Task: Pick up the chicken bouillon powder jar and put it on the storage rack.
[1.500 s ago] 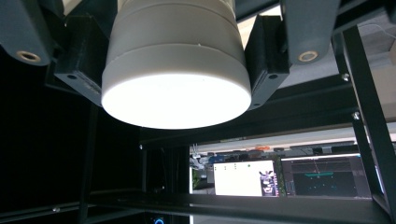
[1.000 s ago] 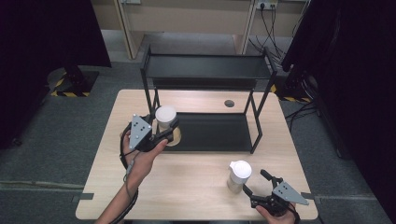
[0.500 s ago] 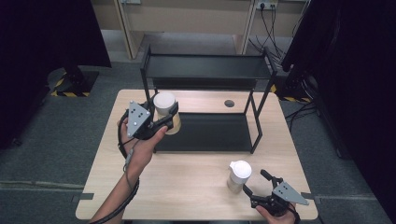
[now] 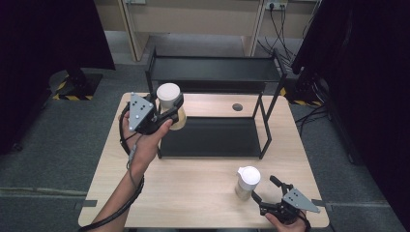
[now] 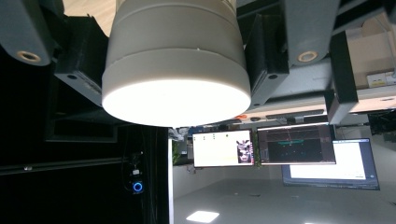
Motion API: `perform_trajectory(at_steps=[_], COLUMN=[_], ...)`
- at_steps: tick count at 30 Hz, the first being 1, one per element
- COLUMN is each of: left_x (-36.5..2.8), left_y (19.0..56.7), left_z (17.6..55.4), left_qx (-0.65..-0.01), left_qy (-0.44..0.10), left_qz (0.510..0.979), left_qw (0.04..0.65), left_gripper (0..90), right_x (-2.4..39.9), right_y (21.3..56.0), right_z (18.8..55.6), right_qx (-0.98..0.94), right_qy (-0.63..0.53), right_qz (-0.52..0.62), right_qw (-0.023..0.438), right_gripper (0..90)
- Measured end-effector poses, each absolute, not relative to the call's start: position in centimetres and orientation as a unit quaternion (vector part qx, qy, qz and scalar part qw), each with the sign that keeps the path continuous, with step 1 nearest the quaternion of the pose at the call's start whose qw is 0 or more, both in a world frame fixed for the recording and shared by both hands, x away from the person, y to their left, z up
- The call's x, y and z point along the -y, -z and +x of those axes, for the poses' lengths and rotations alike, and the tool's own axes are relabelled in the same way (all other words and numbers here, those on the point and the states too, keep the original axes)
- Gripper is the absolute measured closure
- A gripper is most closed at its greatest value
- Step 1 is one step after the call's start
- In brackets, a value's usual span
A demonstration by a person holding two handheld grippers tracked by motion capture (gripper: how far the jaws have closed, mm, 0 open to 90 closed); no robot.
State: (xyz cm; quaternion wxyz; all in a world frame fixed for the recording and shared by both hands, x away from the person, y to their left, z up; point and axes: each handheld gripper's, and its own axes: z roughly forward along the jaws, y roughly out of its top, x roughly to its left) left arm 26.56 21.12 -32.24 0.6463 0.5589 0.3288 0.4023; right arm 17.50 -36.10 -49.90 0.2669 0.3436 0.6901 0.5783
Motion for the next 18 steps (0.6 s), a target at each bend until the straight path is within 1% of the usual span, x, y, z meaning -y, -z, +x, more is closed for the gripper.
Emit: perform_trajectory(at_steps=[18], left_x=[-21.0], left_y=[30.1], left_z=[27.6], left_qx=[-0.339], left_qy=[-0.406], left_qz=[0.548], left_qw=[0.648], left_gripper=[33.0], right_x=[36.1], right_y=[49.9], right_z=[17.5], right_qx=[-0.689], right_qy=[-0.579], right_qz=[0.345], right_qw=[0.266], right_gripper=[8.1])
